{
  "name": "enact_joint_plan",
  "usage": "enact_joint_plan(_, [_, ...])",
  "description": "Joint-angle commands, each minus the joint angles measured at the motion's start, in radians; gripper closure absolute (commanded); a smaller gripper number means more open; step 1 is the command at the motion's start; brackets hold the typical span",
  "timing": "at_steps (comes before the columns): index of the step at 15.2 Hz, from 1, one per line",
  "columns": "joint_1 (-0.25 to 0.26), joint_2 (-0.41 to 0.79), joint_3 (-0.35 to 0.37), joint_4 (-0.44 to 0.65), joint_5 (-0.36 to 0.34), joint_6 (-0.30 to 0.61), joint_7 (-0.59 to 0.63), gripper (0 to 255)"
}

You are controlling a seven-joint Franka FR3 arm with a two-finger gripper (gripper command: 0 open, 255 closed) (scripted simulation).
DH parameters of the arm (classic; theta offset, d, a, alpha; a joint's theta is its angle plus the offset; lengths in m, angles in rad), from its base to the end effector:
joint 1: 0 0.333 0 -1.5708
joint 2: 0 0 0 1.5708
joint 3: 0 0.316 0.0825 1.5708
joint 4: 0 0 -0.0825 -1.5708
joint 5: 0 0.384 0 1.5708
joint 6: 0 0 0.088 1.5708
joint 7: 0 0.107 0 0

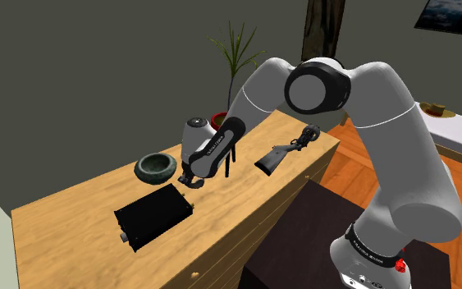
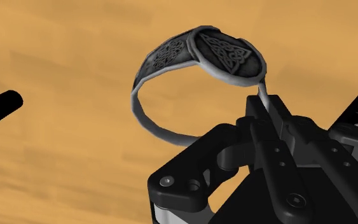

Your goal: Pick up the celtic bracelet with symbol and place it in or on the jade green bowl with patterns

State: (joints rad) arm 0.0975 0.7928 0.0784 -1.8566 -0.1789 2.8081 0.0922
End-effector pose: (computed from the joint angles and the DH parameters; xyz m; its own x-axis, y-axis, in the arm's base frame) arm 0.6300 0.1184 0.1063 0.9625 0.2166 0.1636 0.2172 -0.9760 0.0143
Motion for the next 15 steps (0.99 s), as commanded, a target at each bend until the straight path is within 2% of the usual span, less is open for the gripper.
enact_joint_plan(1, [0.000, 0.000, 0.000, 0.000, 0.000, 0.000, 0.000, 255])
enact_joint_plan(5, [0.000, 0.000, 0.000, 0.000, 0.000, 0.000, 0.000, 255])
enact_joint_plan(15, [-0.017, -0.120, 0.021, -0.046, 0.013, -0.075, -0.012, 255])
